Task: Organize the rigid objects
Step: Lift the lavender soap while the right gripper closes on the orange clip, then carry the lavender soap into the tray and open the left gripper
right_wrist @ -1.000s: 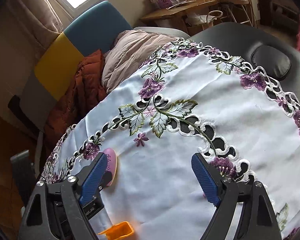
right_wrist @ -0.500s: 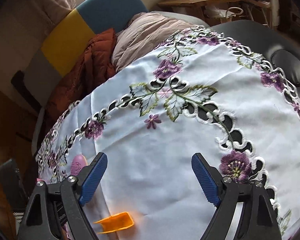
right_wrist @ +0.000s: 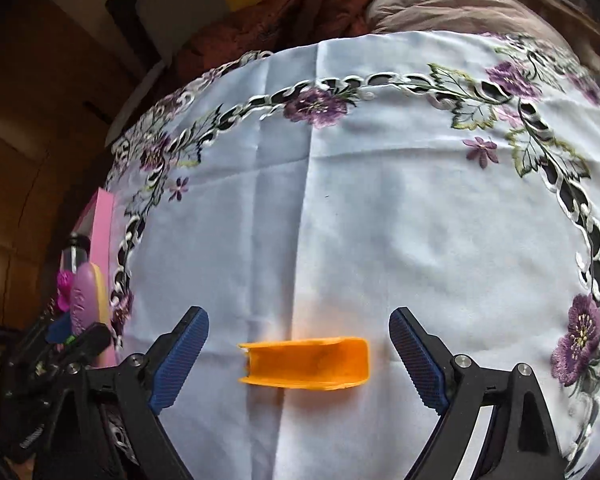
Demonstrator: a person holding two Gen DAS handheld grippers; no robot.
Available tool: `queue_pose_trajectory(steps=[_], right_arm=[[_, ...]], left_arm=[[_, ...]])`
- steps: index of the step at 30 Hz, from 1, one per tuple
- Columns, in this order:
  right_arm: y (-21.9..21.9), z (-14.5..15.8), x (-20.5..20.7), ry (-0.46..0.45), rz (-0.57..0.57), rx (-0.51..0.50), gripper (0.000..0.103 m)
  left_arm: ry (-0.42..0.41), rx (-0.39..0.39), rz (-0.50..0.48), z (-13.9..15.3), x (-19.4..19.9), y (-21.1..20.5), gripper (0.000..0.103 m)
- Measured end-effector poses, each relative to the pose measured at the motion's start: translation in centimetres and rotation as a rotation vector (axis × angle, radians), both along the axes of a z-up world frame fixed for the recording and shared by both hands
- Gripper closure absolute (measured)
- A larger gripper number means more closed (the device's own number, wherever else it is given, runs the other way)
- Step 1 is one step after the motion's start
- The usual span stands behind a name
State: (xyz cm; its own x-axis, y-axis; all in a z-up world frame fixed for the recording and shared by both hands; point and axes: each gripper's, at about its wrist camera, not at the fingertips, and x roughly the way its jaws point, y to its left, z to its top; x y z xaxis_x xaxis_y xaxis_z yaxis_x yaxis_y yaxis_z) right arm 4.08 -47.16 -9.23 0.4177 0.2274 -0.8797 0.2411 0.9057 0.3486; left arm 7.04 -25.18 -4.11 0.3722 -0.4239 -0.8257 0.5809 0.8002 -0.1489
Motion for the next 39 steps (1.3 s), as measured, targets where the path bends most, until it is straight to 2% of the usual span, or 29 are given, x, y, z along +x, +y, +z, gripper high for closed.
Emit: queue_pose_trajectory(steps=[10,11,12,13,18,23,29,32,39], right_arm=[[1.7,-1.3,0.6,0.052,0.078,-0.072,0.004],[2.0,-1.2,0.5,0.051,0.091,-0.102,0.014],[2.4,-1.2,0.6,0.048,0.112,-0.147,0.034],[2.9,-1.2,0.6,0.048,0.128,-0.198,0.035],[2.7,-0.9,0.8,0.018,0.108,-0.229,0.036],[3.5,0.4,1.2,-0.087,0.116,-0.258,0.035],[4.5,-0.8,1.8,-0.079,0.171,-0.321,0.035],[3.9,-1.0,1.9,-0.068,0.145,-0.282,0.035],[4.0,-1.1,1.8,-0.068,0.137,-0.289,0.035]], left_arm=[[-0.045,-0.034,0.072,1.8,-2.1,4.6,0.060],[-0.051,-0.037,0.078,2.0,-2.3,4.9,0.060],[-0.053,-0.041,0.083,2.1,-2.4,5.2,0.060],[-0.056,-0.045,0.088,2.2,-2.6,5.6,0.060],[-0.086,-0.059,0.118,3.0,-3.2,7.5,0.060],[-0.102,-0.079,0.182,3.6,-3.2,9.9,0.060],[-0.117,-0.078,0.244,3.7,-3.3,12.5,0.060],[-0.116,-0.073,0.273,3.4,-3.2,13.5,0.060],[-0.110,-0.066,0.314,2.9,-3.2,15.3,0.060]])
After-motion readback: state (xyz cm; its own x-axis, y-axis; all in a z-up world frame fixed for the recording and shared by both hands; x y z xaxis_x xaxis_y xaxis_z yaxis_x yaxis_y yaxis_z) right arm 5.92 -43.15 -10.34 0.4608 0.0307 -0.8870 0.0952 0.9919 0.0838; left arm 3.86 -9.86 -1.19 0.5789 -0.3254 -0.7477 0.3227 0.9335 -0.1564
